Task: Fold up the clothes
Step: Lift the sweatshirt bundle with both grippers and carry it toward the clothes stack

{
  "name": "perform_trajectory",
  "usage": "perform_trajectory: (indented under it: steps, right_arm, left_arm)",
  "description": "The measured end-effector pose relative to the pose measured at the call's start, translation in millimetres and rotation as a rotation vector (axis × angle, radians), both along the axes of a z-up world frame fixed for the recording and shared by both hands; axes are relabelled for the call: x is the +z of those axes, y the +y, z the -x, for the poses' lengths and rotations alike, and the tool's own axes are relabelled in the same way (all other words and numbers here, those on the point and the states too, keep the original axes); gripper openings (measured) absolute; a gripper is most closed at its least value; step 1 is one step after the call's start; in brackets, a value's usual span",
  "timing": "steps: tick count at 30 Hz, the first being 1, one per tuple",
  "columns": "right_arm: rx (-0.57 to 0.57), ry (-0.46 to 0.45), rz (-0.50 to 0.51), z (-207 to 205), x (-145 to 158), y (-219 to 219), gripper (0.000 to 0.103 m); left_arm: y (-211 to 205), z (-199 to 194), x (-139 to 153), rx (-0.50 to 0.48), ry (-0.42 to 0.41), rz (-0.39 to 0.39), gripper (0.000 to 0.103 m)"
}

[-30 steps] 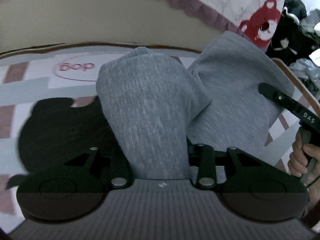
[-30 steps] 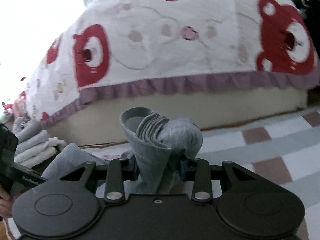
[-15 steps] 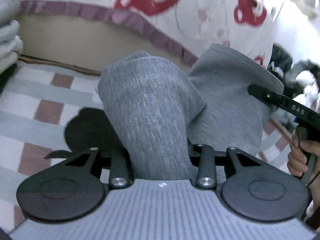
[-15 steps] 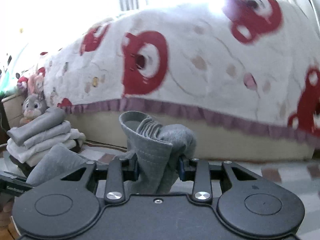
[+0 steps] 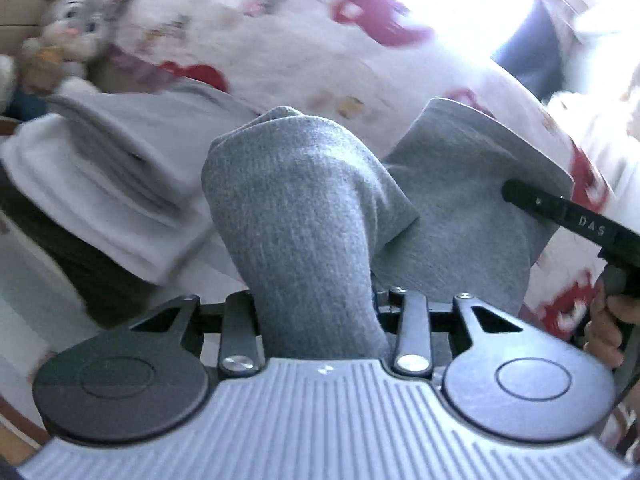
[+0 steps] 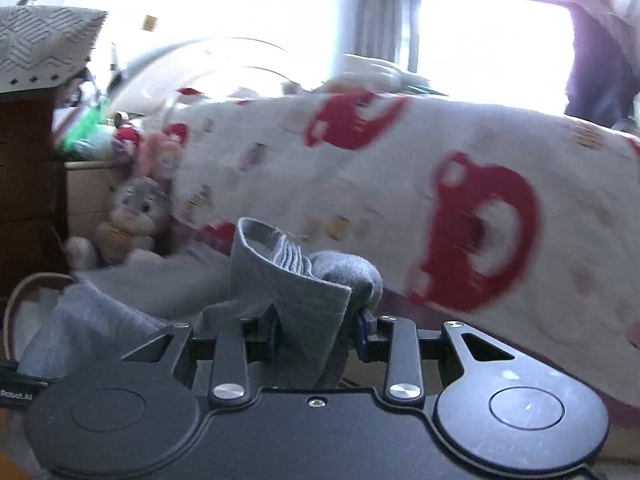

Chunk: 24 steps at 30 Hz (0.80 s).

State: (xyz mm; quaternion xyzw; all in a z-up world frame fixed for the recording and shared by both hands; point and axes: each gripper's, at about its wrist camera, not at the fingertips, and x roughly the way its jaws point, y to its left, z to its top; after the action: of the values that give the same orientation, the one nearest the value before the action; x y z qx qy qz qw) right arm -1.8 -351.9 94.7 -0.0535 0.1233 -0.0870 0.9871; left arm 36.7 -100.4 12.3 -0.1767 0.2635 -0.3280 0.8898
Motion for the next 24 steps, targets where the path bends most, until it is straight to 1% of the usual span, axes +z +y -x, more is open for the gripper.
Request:
perform_trajectory:
  steps: [4, 5, 7, 8, 9, 11, 14, 15, 16, 17, 18, 20, 21, 23, 24]
  right_arm:
    - [0.116, -0.034, 0.013, -56, 17, 19, 0.038]
    - [0.149, -0.056, 0.002, -69, 22, 21, 0.038]
    - [0.231, -0.131, -0.030, -93, 32, 21, 0.038]
    - [0.274, -0.174, -0.065, -107, 36, 18, 0.038]
    - [0.307, -0.193, -0.103, -122, 39, 15, 0.038]
    - [0.366, -0.197, -0.173, -159, 45, 7, 0.038]
    - [0.437, -0.141, -0.243, -224, 42, 4, 0.039]
    - [0.455, -0.113, -0.286, -247, 33, 2, 0.040]
    - [0.472, -0.083, -0.331, -271, 24, 0, 0.044]
    - [0.479, -0.026, -0.396, -296, 10, -5, 0.049]
    - [0.451, 0.047, -0.478, -320, -10, -11, 0.050]
    - [0.329, 0.159, -0.655, -348, -54, -21, 0.051]
    - [0.284, 0.165, -0.705, -349, -70, -22, 0.051]
    - [0.304, 0.099, -0.752, -332, -85, -20, 0.053]
    - [0.304, 0.097, -0.786, -325, -88, -22, 0.053]
  left_arm:
    - [18, -29, 20, 0.096, -0.030, -0.025, 0.035]
    - [20, -39, 19, 0.121, -0.014, -0.024, 0.035]
    - [25, -60, 19, 0.169, 0.017, -0.021, 0.035]
    - [27, -70, 18, 0.194, 0.033, -0.020, 0.035]
    - [30, -81, 18, 0.218, 0.049, -0.019, 0.035]
    - [34, -102, 17, 0.266, 0.081, -0.016, 0.035]
    - [41, -133, 15, 0.339, 0.129, -0.013, 0.036]
    - [44, -144, 15, 0.363, 0.145, -0.011, 0.036]
    - [46, -154, 14, 0.388, 0.160, -0.010, 0.036]
    - [48, -165, 14, 0.412, 0.176, -0.009, 0.037]
    - [50, -171, 13, 0.426, 0.184, -0.006, 0.039]
    - [50, -171, 10, 0.433, 0.177, 0.001, 0.041]
    - [50, -171, 9, 0.436, 0.174, 0.004, 0.042]
    - [51, -171, 6, 0.442, 0.168, 0.012, 0.042]
    - [51, -172, 5, 0.445, 0.164, 0.015, 0.042]
